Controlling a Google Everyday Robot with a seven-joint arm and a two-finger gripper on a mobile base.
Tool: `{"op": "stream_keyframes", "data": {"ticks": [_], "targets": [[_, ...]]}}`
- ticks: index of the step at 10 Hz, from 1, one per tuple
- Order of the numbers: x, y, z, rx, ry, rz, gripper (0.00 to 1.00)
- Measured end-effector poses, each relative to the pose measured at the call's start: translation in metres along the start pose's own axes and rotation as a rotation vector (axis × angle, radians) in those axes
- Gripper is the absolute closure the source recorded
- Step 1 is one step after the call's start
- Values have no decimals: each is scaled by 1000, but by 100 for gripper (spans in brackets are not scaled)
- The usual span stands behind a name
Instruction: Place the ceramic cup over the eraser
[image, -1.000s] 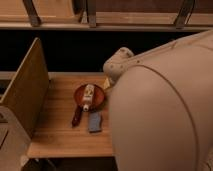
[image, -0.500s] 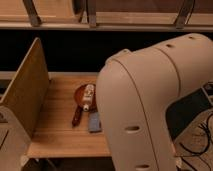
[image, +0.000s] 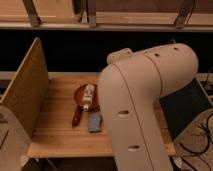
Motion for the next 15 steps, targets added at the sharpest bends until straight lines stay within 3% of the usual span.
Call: {"op": "stream_keyframes", "data": {"ticks": [4,5,10,12,13,15], "targets": [[5,2,25,-51,72,19,21],[6,1,27,-57,81,25,25],[5,-8,29,-42,94,-4,75],[2,-5,18,-55,72,-11,95],[0,-2,8,-63,53,-16,99],[-12,2,-39,-69,-30,-50,100]]}}
